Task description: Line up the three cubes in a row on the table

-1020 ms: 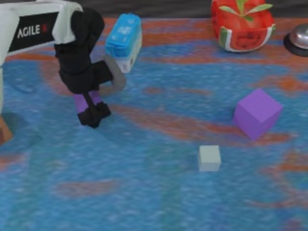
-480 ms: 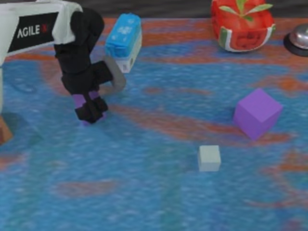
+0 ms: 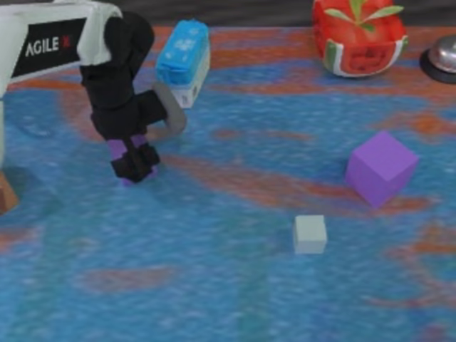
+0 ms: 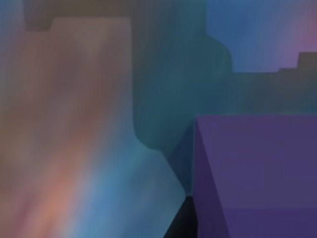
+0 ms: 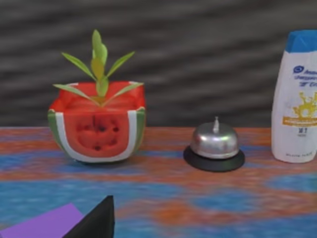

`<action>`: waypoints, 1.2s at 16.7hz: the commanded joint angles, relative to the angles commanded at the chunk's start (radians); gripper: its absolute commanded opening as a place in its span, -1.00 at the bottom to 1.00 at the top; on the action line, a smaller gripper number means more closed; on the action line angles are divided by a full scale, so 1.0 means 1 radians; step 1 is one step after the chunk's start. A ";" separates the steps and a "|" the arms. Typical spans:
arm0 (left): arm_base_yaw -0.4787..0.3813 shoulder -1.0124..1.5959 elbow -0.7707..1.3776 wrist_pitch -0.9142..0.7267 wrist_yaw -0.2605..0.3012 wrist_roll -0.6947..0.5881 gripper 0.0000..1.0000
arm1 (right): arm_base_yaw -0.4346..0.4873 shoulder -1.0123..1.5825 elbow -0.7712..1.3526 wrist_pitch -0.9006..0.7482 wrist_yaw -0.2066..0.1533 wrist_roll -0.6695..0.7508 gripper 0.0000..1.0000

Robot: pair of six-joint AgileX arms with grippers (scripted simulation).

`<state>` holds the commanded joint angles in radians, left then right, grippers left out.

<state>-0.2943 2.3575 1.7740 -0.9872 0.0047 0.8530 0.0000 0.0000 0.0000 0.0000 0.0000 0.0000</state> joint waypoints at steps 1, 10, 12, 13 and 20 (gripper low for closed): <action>0.000 0.000 0.000 0.000 0.000 0.000 -1.00 | 0.000 0.000 0.000 0.000 0.000 0.000 1.00; 0.013 -0.075 0.161 -0.230 0.011 -0.008 -1.00 | 0.000 0.000 0.000 0.000 0.000 0.000 1.00; 0.015 -0.085 0.178 -0.253 0.010 -0.009 -1.00 | 0.000 0.000 0.000 0.000 0.000 0.000 1.00; 0.015 -0.085 0.178 -0.253 0.010 -0.009 -1.00 | 0.000 0.000 0.000 0.000 0.000 0.000 1.00; -0.109 -0.104 0.162 -0.256 0.013 -0.018 -1.00 | 0.000 0.000 0.000 0.000 0.000 0.000 1.00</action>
<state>-0.4028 2.2540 1.9361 -1.2435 0.0174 0.8350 0.0000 0.0000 0.0000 0.0000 0.0000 0.0000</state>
